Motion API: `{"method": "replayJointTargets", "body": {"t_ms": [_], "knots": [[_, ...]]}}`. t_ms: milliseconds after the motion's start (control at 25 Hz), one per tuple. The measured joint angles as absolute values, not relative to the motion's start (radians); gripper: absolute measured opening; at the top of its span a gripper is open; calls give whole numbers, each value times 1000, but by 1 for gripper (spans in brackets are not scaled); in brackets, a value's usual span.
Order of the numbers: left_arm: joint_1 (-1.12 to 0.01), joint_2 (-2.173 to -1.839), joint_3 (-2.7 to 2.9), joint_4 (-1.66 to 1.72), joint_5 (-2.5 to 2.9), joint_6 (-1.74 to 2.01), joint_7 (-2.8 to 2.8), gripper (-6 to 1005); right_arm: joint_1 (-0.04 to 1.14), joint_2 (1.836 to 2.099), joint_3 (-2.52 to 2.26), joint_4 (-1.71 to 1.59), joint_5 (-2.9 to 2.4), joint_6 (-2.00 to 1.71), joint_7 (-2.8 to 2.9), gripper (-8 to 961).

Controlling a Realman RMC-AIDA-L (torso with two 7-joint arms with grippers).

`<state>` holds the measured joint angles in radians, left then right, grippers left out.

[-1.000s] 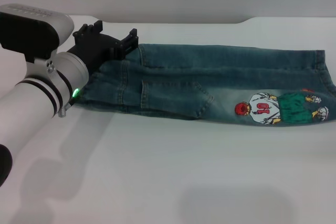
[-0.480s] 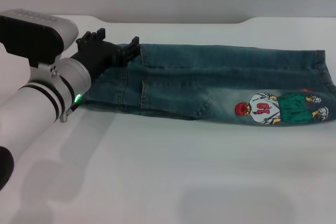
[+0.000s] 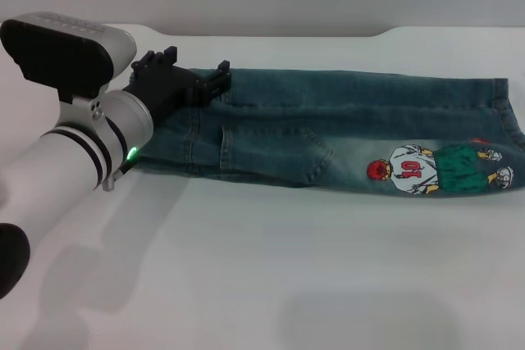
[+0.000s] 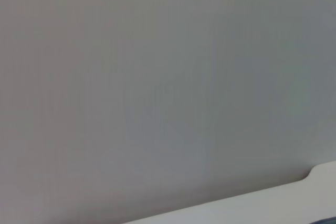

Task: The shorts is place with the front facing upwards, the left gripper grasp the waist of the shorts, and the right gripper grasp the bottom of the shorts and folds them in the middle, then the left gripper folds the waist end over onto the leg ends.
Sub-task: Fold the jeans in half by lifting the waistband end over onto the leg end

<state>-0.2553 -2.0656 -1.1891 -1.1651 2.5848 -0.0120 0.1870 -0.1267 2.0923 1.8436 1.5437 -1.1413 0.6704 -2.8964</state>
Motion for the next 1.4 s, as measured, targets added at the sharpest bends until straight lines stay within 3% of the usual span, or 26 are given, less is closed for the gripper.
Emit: {"method": "replayJointTargets", "body": {"t_ms": [240,560,760,920,1080,1400], "knots": [[-256,-2067,-1181,-1157,2584,-9,163,850,-13,2089,1682,1606,-1344,130,-2891,507],[-257,-2066,-1181,-1143,2582,-7,148,849,61,2088,1605,1626,-1354,-79,-2886,506],[-256,-2065,-1179,-1142,2582,-6,145,849,162,2077,1410,1575,-1629,-494,-2798,505],[-265,-2065,-1176,-1127,2582,-5,144,850,257,2073,1366,1280,-2242,-976,-2336,503],[-269,-2063,-1175,-1119,2582,-2,144,850,272,2076,1356,1170,-2591,-1241,-1908,502],[-268,-2060,-1177,-1106,2582,5,144,850,225,2078,1257,954,-2465,-1440,-1151,501]]}}
